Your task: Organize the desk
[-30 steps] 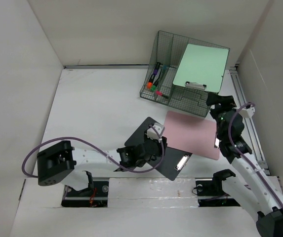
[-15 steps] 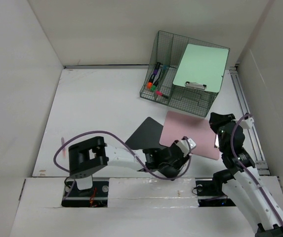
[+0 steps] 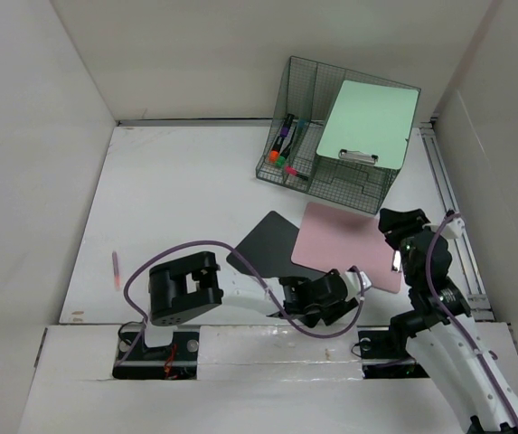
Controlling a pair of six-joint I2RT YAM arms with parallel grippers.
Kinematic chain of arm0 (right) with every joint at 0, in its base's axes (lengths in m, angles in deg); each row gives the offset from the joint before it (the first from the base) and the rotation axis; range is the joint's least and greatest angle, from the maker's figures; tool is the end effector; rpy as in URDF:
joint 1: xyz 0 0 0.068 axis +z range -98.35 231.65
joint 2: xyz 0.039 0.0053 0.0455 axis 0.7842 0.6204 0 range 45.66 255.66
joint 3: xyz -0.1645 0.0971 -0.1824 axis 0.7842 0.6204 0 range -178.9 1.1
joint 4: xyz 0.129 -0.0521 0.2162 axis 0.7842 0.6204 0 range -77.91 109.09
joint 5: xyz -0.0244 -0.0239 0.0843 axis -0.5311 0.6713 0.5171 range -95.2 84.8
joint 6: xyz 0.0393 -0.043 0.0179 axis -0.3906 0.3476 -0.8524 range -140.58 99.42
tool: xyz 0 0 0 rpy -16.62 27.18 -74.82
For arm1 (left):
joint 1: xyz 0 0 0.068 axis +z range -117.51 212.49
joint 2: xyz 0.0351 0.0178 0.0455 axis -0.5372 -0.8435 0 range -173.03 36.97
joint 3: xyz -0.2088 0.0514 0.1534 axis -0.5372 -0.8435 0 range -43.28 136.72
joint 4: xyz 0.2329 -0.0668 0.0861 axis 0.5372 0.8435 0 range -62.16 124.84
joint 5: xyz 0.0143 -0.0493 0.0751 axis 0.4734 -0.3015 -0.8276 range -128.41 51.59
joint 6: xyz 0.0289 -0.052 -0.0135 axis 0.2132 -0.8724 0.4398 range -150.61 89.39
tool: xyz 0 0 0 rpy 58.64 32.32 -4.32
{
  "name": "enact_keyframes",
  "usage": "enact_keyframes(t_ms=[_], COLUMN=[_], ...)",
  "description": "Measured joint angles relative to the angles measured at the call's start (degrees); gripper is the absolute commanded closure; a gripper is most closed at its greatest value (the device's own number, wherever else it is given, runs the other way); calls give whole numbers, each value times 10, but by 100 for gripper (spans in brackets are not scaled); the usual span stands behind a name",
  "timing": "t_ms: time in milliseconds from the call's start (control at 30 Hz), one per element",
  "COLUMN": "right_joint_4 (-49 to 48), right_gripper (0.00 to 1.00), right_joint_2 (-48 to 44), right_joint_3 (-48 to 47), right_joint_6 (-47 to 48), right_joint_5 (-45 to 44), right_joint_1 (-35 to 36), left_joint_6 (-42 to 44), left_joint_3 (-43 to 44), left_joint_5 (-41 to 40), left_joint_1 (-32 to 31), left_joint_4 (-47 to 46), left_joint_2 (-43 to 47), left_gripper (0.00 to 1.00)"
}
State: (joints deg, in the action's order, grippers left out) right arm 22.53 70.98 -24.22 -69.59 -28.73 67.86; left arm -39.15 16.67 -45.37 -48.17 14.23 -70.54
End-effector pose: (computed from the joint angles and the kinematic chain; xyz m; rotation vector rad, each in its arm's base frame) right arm 0.1431 0.0227 0.2616 0.7787 1.5797 0.4745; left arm 0.0706 -0.3961 0.1532 1.2708 1.8691 -0.7465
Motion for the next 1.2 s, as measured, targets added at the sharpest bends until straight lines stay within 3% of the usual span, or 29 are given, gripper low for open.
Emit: enact_keyframes(t_ms=[233,367,433,467,667,833,1200], right_joint_4=[8,8,7,7,2,-6,-6], right_gripper=[48,48,48,48,48,48,48], right_joint_2=[-15,-12,-4,0,24,25,16], right_joint_3=[0,0,0,0,2,7,7], right_joint_6=[12,17,20,21,24,27,36], right_joint_5=[12,22,27,30,45,53,56], right_joint_1=[0,0,0,0,0,0,0], left_joint_6=[1,-5,-10,-12,-19,-15,1], left_joint_3=[4,-40,-65,-73,-77,-76,-54], left_joint_5=[-32,-43,-44,-44,-37,-45,-77], left_joint_1=[0,0,0,0,-2,-3,-2], left_joint_4=[-1,-20,-20,-21,-38,-40,-41], left_joint_2=[-7,26,59,76,125,119,19], left_gripper=[52,51,47,39,34,34,37])
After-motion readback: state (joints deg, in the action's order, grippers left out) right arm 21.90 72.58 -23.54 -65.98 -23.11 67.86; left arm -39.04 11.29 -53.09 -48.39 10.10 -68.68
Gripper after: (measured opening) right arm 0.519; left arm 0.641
